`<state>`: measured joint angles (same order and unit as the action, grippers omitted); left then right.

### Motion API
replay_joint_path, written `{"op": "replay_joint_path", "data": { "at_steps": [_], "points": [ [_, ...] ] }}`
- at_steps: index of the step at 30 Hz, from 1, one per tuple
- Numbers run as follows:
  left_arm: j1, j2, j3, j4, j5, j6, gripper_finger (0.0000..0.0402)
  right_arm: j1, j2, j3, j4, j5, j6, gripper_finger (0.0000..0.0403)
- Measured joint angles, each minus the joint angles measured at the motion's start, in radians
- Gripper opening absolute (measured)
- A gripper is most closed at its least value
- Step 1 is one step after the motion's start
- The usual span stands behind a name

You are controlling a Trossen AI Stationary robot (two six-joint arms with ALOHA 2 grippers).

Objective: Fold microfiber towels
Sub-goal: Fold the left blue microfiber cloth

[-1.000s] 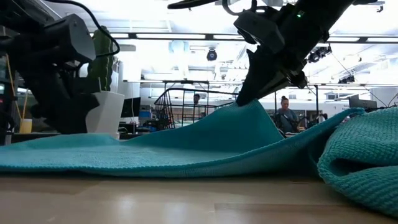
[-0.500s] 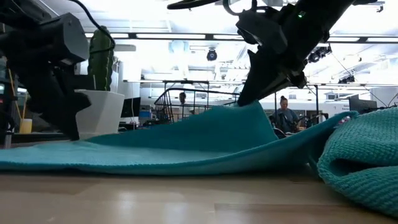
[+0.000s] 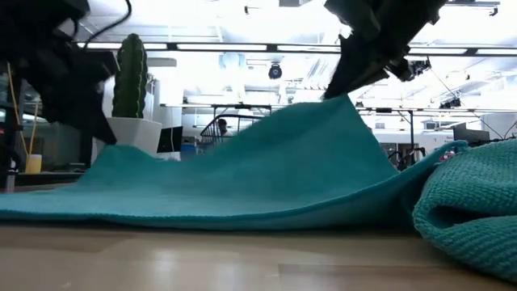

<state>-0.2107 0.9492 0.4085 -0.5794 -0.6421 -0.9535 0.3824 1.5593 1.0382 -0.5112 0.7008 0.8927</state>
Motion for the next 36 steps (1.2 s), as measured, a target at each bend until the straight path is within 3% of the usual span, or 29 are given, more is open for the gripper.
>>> {"op": "replay_joint_path", "data": {
  "at_steps": [6,11,19,24,36],
  "points": [
    [-0.086,-0.034,0.053,-0.05,-0.139,0.015,0.0,-0.008,0.011,0.0,-0.075,0.014,0.024,0.0],
    [-0.081,-0.045,0.101,-0.192,-0.263,0.008,0.0,-0.047,0.008,0.0,-0.086,0.085,-0.011,0.0],
    [0.021,-0.062,0.114,-0.227,-0.322,0.157,0.0,-0.131,0.004,0.0,-0.083,0.135,-0.132,0.0],
    [0.042,-0.063,0.114,-0.235,-0.41,0.196,0.0,-0.164,-0.006,0.0,-0.075,0.157,-0.2,0.0],
    [0.041,-0.097,0.113,-0.254,-0.493,0.168,0.0,-0.206,-0.043,0.0,-0.073,0.19,-0.273,0.0]
  ]
}}
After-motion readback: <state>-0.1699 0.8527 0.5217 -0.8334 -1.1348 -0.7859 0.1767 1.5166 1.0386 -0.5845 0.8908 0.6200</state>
